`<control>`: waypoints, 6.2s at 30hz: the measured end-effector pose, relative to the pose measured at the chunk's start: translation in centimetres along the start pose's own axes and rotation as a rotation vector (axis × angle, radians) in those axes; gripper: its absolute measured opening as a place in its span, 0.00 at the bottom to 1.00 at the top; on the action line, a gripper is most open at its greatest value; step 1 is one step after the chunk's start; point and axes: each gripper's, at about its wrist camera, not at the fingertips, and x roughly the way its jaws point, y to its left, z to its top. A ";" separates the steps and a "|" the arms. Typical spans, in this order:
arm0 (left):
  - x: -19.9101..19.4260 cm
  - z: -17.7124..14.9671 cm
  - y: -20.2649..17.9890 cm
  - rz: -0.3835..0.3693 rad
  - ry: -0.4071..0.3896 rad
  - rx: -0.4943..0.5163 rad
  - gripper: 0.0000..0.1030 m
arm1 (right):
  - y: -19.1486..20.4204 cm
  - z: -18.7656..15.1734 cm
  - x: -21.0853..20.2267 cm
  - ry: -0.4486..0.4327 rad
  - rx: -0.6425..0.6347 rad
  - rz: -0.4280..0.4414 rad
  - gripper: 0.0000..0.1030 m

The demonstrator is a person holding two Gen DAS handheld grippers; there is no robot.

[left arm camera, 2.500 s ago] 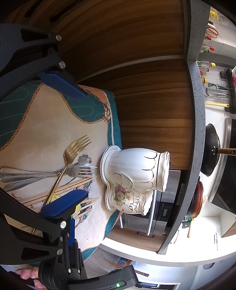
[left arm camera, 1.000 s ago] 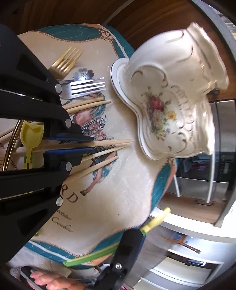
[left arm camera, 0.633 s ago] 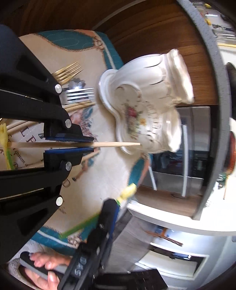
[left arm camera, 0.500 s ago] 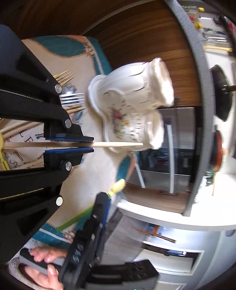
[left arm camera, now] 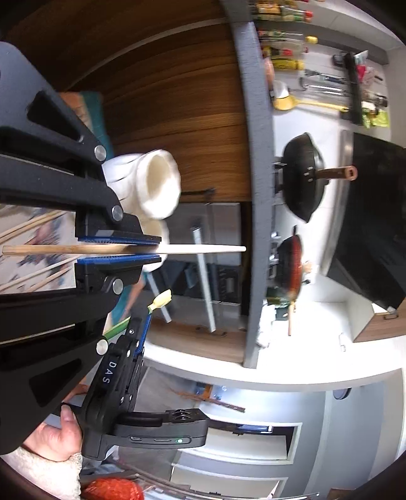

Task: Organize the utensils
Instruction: 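Insert the green utensil into the smaller cup with right while left inserts chopstick into larger cup, then reach down and grasp the gold fork with the right tool, then lift the gold fork with the right tool while the left tool grasps another wooden chopstick, then lower the gold fork into the smaller cup with right while left lowers chopstick into larger cup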

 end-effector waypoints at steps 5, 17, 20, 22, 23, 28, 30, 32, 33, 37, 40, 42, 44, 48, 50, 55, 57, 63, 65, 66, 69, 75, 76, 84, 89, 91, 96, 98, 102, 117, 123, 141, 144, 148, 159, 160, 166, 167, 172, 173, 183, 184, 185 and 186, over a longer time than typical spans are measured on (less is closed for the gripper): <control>2.4 3.2 2.0 0.063 -0.045 -0.006 0.06 | 0.3 3.9 3.8 -0.074 0.007 0.002 0.10; 8.3 7.2 5.7 0.214 -0.144 -0.059 0.06 | 0.2 6.3 10.0 -0.156 0.023 -0.047 0.10; 9.3 6.5 5.4 0.261 -0.151 -0.012 0.06 | 0.6 5.6 10.9 -0.156 -0.026 -0.103 0.10; 9.8 5.4 5.4 0.266 -0.142 0.001 0.06 | 0.9 5.1 11.3 -0.144 -0.073 -0.135 0.10; 9.9 4.9 5.4 0.262 -0.131 -0.002 0.06 | 1.1 4.9 11.4 -0.142 -0.099 -0.145 0.10; 8.7 2.4 5.9 0.242 -0.084 -0.050 0.06 | 1.0 3.8 10.5 -0.097 -0.127 -0.128 0.10; 8.2 1.4 6.0 0.223 -0.051 -0.072 0.06 | 0.8 3.5 10.0 -0.080 -0.115 -0.111 0.10; 8.0 0.6 6.0 0.207 -0.028 -0.075 0.06 | 0.8 3.1 9.6 -0.042 -0.110 -0.086 0.10; 7.8 0.2 5.8 0.201 -0.016 -0.069 0.06 | 0.9 2.9 9.3 -0.040 -0.110 -0.082 0.10; 7.5 -0.7 5.4 0.187 0.024 -0.049 0.06 | 1.6 2.2 8.3 -0.015 -0.135 -0.092 0.10; 7.5 -1.2 5.6 0.170 0.039 -0.055 0.06 | 1.4 1.7 8.6 0.036 -0.109 -0.090 0.10; 7.5 -1.6 5.8 0.172 0.046 -0.049 0.06 | 1.4 1.3 8.7 0.055 -0.097 -0.092 0.10; 7.5 -1.7 5.9 0.176 0.048 -0.045 0.06 | 1.4 1.1 8.7 0.063 -0.100 -0.097 0.10; 7.0 -1.7 6.0 0.164 0.035 -0.055 0.06 | 1.6 1.1 8.8 0.064 -0.107 -0.091 0.10; 7.1 -1.8 6.1 0.169 0.042 -0.055 0.06 | 1.8 1.0 8.8 0.062 -0.119 -0.099 0.12; 7.1 -1.7 6.3 0.174 0.048 -0.057 0.07 | 1.8 0.9 8.7 0.051 -0.130 -0.113 0.35; 6.9 -1.7 6.2 0.181 0.045 -0.050 0.15 | 1.7 1.1 8.3 0.043 -0.122 -0.115 0.46; 5.5 -1.8 6.0 0.212 0.027 -0.038 0.56 | 1.7 1.4 5.3 -0.019 -0.120 -0.123 0.79; 4.7 -2.0 6.0 0.220 0.016 -0.042 0.72 | 1.7 1.3 4.6 -0.017 -0.118 -0.122 0.83; 4.3 -2.1 6.0 0.224 0.012 -0.041 0.78 | 1.7 1.2 4.3 -0.012 -0.116 -0.120 0.87; 3.3 -2.7 6.2 0.246 0.022 -0.032 0.91 | 1.8 0.6 3.0 0.000 -0.110 -0.115 0.91; 1.5 -4.8 7.5 0.275 0.074 -0.068 0.94 | 2.0 -1.8 1.9 0.085 -0.094 -0.119 0.93; 1.1 -5.3 7.7 0.277 0.088 -0.079 0.94 | 2.1 -2.5 1.8 0.111 -0.091 -0.117 0.93; 0.0 -7.9 9.0 0.278 0.148 -0.122 0.94 | 5.4 -8.8 1.4 0.301 -0.098 -0.071 0.93; -0.1 -8.0 9.8 0.271 0.136 -0.151 0.94 | 10.0 -10.9 2.6 0.363 -0.217 -0.047 0.92; 0.2 -8.1 10.3 0.262 0.148 -0.168 0.94 | 11.8 -11.7 3.3 0.385 -0.273 -0.046 0.90; 0.1 -8.1 11.3 0.268 0.144 -0.206 0.94 | 15.3 -12.9 5.4 0.460 -0.375 -0.043 0.49; 0.0 -8.1 11.7 0.276 0.142 -0.219 0.94 | 15.8 -13.0 6.3 0.489 -0.384 -0.046 0.37; -0.1 -8.2 12.7 0.287 0.139 -0.255 0.94 | 16.0 -13.3 8.1 0.538 -0.377 -0.059 0.25; -0.2 -8.2 14.2 0.294 0.137 -0.310 0.94 | 16.8 -13.4 10.2 0.578 -0.379 -0.089 0.06; -0.2 -8.3 14.1 0.293 0.139 -0.306 0.94 | 15.2 -12.4 6.1 0.490 -0.320 -0.046 0.06; 0.6 -9.0 5.6 0.216 0.244 -0.099 0.94 | 3.2 -3.4 -4.9 -0.099 -0.019 0.000 0.06; 1.0 -9.6 3.2 0.207 0.288 -0.040 0.93 | 1.8 -2.6 -5.8 -0.139 -0.019 -0.013 0.06; 2.0 -10.1 0.4 0.137 0.354 -0.004 0.80 | 0.5 -2.0 -7.0 -0.153 -0.018 -0.026 0.06; 8.8 -12.7 -3.4 0.104 0.635 0.118 0.27 | -0.3 -2.7 -8.2 -0.155 -0.008 -0.028 0.06; 9.4 -13.0 -3.4 0.100 0.662 0.117 0.25 | -0.3 -2.7 -8.2 -0.155 -0.007 -0.027 0.06; 10.1 -13.5 -3.2 0.072 0.730 0.099 0.11 | -0.5 -2.7 -8.1 -0.156 -0.002 -0.017 0.06; 10.0 -13.5 -3.3 0.071 0.732 0.103 0.07 | -0.5 -2.7 -8.1 -0.155 -0.001 -0.016 0.06; 10.0 -13.6 -3.1 0.065 0.729 0.095 0.05 | -0.5 -2.8 -8.1 -0.156 0.008 -0.008 0.06; 9.9 -13.4 -2.8 0.057 0.719 0.075 0.04 | -0.5 -2.8 -8.2 -0.158 0.007 -0.009 0.06; 5.3 -10.3 -3.1 -0.023 0.505 0.035 0.04 | -0.4 -3.0 -7.9 -0.152 0.006 -0.033 0.06; 4.5 -9.8 -2.9 -0.032 0.472 0.027 0.04 | -0.3 -3.0 -7.9 -0.151 0.002 -0.035 0.06; 3.9 -9.4 -2.6 -0.041 0.449 0.021 0.04 | -0.2 -3.0 -7.8 -0.152 -0.004 -0.039 0.06; 3.2 -8.8 -2.4 -0.052 0.405 0.013 0.04 | 0.0 -2.9 -7.7 -0.153 -0.011 -0.043 0.06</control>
